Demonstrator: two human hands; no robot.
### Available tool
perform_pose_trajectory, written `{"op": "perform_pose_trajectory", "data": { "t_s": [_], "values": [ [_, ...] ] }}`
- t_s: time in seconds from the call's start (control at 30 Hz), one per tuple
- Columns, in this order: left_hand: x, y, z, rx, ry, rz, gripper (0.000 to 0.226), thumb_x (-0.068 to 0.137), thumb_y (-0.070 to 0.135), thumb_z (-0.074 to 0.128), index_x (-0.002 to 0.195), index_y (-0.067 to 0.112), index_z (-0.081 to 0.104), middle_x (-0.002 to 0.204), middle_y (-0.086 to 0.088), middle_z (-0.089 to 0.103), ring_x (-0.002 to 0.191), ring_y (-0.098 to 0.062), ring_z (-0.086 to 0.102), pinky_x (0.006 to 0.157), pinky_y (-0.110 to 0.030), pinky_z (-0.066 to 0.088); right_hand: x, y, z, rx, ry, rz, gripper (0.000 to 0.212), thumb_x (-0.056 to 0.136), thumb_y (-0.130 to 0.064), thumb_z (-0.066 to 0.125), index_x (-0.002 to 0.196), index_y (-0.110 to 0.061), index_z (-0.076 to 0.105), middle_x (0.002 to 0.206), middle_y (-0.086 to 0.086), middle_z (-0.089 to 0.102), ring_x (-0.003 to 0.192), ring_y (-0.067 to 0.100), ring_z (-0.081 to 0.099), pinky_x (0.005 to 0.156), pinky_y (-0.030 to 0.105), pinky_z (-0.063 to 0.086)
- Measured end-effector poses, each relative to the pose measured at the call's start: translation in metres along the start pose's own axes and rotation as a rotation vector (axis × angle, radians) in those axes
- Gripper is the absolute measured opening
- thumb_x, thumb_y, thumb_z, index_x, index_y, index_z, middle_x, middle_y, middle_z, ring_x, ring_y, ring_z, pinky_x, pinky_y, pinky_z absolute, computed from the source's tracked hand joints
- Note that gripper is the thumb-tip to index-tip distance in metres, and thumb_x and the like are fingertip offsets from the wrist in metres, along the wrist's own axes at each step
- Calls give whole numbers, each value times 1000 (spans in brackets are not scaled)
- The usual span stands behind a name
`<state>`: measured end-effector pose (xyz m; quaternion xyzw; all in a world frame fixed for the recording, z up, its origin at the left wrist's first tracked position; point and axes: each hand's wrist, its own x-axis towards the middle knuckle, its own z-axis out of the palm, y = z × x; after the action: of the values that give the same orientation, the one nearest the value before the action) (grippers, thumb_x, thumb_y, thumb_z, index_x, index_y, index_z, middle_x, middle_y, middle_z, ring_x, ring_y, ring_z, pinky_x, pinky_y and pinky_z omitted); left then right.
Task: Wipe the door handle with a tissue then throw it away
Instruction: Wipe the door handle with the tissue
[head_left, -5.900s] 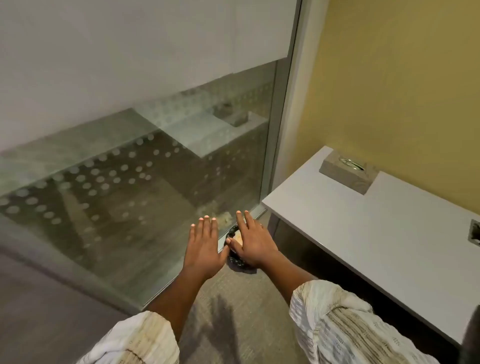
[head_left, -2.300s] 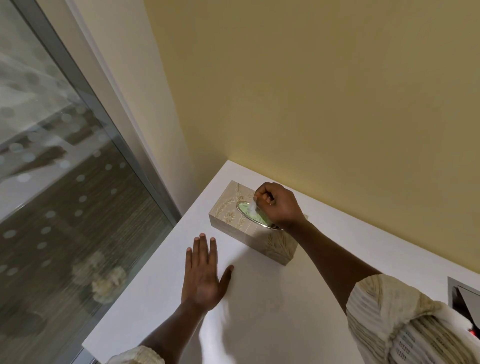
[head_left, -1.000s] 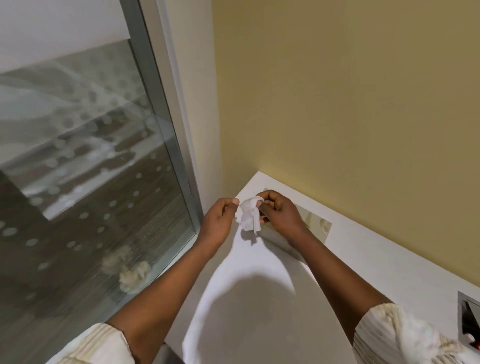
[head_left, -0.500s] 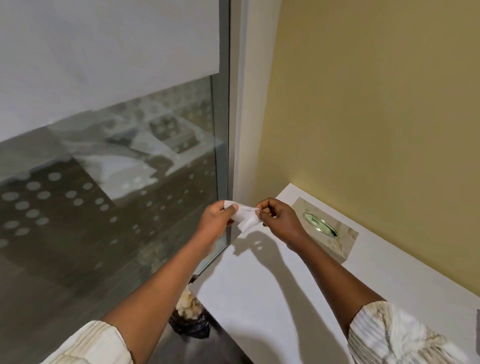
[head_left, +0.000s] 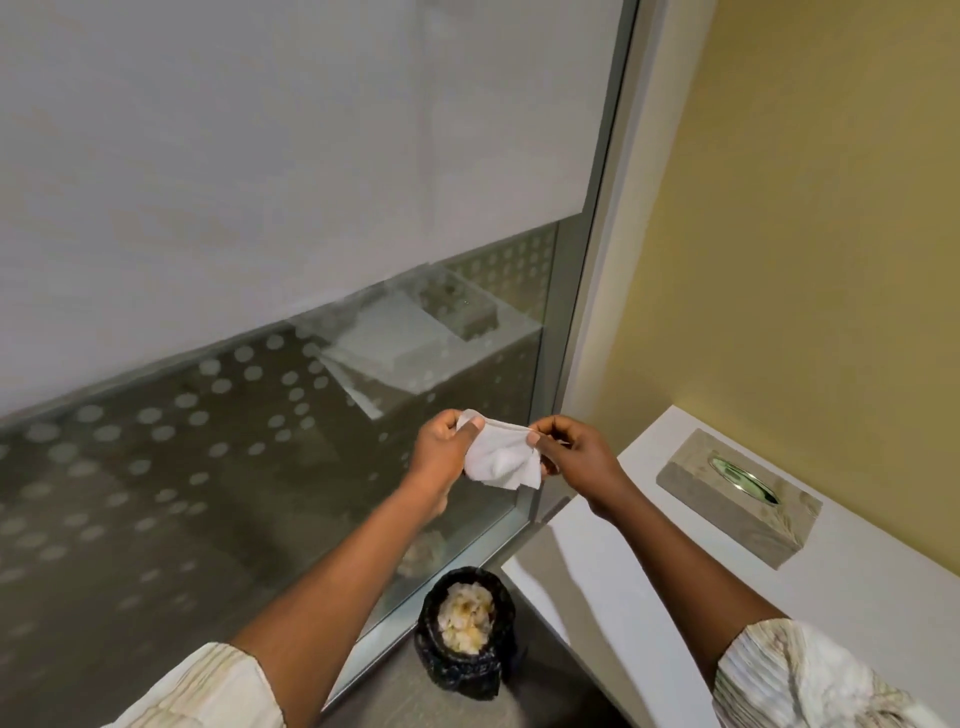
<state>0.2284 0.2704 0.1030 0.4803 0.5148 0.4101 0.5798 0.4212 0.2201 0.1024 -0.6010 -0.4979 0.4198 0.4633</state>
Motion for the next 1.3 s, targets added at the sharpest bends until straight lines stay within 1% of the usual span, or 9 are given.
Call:
{"op": "perform_pose_trajectory", "data": {
  "t_s": [0.13,0.23,0.37,0.63,0.73,1.03,1.13,1.23,1.3],
  "values": [
    [-16,9,-46,21,20,28,14,105,19,67,94,9,67,91,-13,69,84,-25,61,76,-38,46,-12,-17,37,-1,-5,-43,9,97,-20,66,97,-16,75,92,3,75,79,13,66,74,26,57],
    [-31,14,-74,76,40,65,15,103,19,68,92,10,67,84,-7,68,77,-21,59,66,-31,44,-24,-29,61,99,-36,-27,11,97,-18,65,98,-14,75,96,5,75,86,15,68,82,30,59],
    [-52,20,-103,161,99,94,24,103,23,69,97,-1,69,76,1,67,67,-14,56,57,-26,42,-42,-41,88,192,-68,15,14,99,-20,61,95,-12,71,85,0,71,76,12,63,67,23,52],
    [-124,19,-149,139,183,137,21,102,22,70,99,1,72,87,-10,71,78,-21,61,72,-36,46,-97,-64,139,354,-190,129,16,102,-23,56,102,-10,65,92,7,72,75,16,67,55,28,54],
    [-152,12,-165,39,220,105,21,103,17,69,97,-3,69,86,-11,68,79,-21,58,70,-32,44,-118,-69,154,324,-234,147,16,102,-22,55,101,-9,65,90,8,69,65,14,60,44,25,42],
    [-226,-8,-234,-167,294,69,33,104,19,67,72,17,64,69,-1,65,64,-13,58,53,-23,51,-174,-87,212,-58,-443,-74,20,93,-40,70,84,-21,72,64,-7,57,50,6,40,43,23,28],
    [-251,-7,-268,-163,288,68,37,103,30,70,66,22,71,67,5,68,64,-11,61,59,-25,49,-190,-96,242,-20,-447,-98,24,92,-39,71,81,-19,71,62,-4,54,51,9,37,44,23,26],
    [-275,-5,-299,-248,279,33,23,103,34,69,94,15,76,92,-6,79,88,-25,73,84,-40,58,-206,-104,276,75,-402,-72,32,86,-45,73,86,-13,71,69,3,58,55,12,44,44,23,29],
    [-293,-5,-327,-302,274,-2,31,103,39,67,109,10,75,107,-11,80,103,-31,75,95,-45,60,-221,-111,306,139,-388,-49,35,83,-49,73,88,-14,70,73,4,62,58,14,51,47,24,35]
  ]
}}
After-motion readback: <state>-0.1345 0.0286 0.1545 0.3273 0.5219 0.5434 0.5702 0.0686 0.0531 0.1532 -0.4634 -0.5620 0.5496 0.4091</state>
